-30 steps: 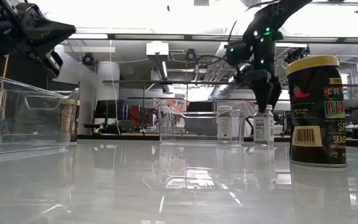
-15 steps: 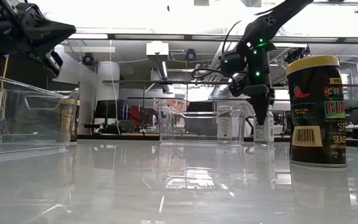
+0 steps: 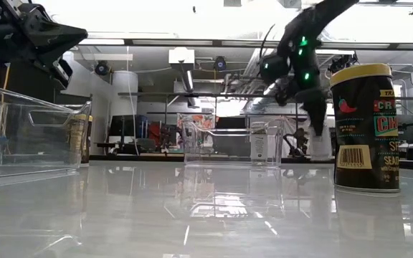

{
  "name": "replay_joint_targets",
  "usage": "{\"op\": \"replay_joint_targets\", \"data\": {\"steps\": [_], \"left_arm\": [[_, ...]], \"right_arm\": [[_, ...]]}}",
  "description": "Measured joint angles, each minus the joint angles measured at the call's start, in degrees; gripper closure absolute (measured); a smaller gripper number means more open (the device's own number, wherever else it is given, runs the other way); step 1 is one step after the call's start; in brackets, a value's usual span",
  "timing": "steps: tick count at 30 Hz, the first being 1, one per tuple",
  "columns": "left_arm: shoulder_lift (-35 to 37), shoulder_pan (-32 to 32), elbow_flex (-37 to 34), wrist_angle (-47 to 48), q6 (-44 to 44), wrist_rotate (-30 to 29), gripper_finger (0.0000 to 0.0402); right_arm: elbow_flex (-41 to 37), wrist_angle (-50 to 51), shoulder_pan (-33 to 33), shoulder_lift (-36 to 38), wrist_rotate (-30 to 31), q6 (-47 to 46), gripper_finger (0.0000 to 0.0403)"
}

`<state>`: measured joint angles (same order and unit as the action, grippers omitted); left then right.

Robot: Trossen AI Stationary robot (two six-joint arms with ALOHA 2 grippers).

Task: Sort spices by type
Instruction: Put the white seasoning bottle into the top transparent bin

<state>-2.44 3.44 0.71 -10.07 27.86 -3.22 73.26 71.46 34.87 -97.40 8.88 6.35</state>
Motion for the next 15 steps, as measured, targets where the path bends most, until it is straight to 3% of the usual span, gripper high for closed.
{"op": "replay_joint_targets", "data": {"steps": [6, 11, 15], "left_arm": [[0.00, 0.00, 0.02, -0.01, 0.00, 0.02, 0.0401], [0.00, -0.02, 0.00, -0.01, 0.00, 0.02, 0.0401], [0.00, -0.02, 0.02, 0.00, 0.02, 0.01, 0.0401]], "right_arm": [[9.11, 5.16, -1.17, 7.76, 10.19, -1.80, 0.0210], [18.31, -2.26, -1.51, 10.35, 6.08, -2.44, 0.0210], [22.63, -9.74, -3.08, 7.47, 2.75, -1.12, 0.0210]]}}
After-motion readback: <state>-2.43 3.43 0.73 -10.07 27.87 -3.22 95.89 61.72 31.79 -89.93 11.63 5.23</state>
